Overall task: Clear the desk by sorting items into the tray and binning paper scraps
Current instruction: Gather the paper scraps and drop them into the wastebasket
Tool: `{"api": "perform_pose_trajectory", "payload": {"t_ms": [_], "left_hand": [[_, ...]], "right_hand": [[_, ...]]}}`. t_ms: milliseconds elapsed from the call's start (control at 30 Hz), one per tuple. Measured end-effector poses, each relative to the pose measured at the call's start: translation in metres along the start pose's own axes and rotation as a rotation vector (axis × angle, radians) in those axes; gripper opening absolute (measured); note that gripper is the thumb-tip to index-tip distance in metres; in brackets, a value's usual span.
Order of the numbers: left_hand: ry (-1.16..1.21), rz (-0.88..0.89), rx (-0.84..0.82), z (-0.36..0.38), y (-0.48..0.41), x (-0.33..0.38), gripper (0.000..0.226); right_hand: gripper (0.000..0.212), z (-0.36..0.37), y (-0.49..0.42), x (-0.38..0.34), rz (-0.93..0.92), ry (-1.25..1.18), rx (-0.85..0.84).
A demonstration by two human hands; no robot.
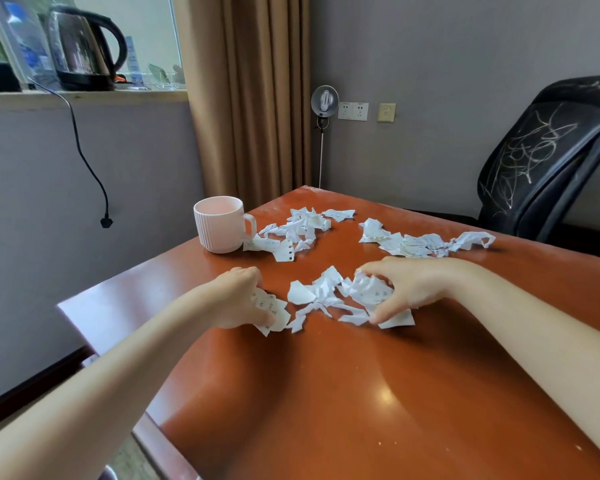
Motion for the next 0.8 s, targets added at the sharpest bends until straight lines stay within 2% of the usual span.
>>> {"api": "perform_pose_trajectory", "payload": {"t_ms": [100,167,267,400,533,700,800], "left_hand": [[0.011,-0.006,-0.016,0.000,-0.002,0.002,0.054],[0.012,-0.004,-0.019,-0.001,-0.002,0.002,0.053],[0.010,0.006,-0.016,0.000,-0.003,0.002,0.051],[0.017,0.015,-0.016,0.000,-0.002,0.003,0.048],[0.009,0.024,0.015,-0.001,0.001,0.005,0.048],[0.020,0.016,0.017,-0.001,0.002,0.008,0.046],[0.041,-0.002,0.008,0.000,0.003,0.009,0.049]], "right_hand": [[0.064,-0.001,0.002,-0.003,-0.008,-0.050,-0.051],[0.049,-0.002,0.002,-0.003,-0.008,-0.145,-0.022],[0.047,-0.002,0.002,0.001,0.011,-0.147,0.054],[0.057,0.001,0.004,0.001,0.040,-0.304,-0.003],[0.047,-0.002,0.012,0.006,0.038,-0.434,0.095],[0.005,0.009,0.022,0.007,-0.077,-0.310,0.220],[0.030,0.015,0.028,0.011,-0.024,-0.235,0.211]]}}
Point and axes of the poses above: each hand's wrist, its own y-axis away from the middle knuckle, its own z-axis out of the palm, x = y × z, the point moved 5 cm from there along -y, towards the middle knuckle, and after that the axes turned 3 degrees about z, right-handed, at the moved point
